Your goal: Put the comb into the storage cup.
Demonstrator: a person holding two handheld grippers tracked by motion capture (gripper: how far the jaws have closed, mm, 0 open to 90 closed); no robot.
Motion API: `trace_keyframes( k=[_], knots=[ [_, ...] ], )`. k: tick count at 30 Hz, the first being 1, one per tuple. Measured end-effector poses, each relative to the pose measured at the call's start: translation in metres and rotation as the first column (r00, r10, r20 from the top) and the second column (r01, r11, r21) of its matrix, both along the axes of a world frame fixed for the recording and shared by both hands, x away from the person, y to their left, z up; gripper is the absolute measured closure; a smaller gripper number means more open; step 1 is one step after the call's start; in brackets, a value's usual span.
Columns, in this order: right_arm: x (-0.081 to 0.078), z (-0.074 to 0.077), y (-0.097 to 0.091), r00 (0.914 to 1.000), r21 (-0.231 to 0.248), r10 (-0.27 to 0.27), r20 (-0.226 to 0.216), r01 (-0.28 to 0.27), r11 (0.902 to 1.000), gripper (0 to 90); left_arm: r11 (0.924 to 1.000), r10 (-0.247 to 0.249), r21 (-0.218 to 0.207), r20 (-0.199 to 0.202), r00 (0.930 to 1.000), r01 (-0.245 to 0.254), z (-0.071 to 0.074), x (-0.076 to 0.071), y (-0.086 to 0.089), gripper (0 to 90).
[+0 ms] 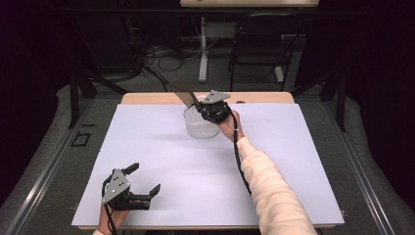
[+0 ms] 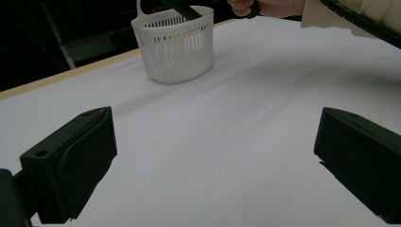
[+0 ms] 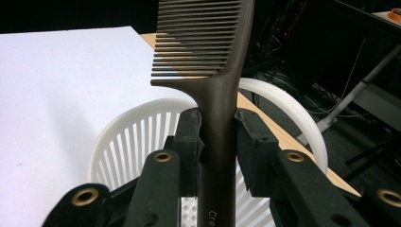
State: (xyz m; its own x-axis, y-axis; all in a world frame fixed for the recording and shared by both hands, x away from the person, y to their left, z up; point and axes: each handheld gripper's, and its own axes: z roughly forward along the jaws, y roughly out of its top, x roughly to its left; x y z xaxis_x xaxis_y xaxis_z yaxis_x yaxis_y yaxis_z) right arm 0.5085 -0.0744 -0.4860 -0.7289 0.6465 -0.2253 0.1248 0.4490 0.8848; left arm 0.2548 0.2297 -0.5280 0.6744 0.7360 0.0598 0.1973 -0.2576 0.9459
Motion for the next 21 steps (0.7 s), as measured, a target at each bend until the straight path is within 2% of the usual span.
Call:
trace_keyframes(
  k=[21],
  knots=[
    [0.0015, -0.0043, 0.0025, 0.9998, -0.037, -0.007, -0.018, 0.007, 0.9993, 71.4, 1.0000, 0.003, 0.001, 0.003, 1.0000, -0.003, 0.0001, -0.0002, 0.0002, 0.3]
  ],
)
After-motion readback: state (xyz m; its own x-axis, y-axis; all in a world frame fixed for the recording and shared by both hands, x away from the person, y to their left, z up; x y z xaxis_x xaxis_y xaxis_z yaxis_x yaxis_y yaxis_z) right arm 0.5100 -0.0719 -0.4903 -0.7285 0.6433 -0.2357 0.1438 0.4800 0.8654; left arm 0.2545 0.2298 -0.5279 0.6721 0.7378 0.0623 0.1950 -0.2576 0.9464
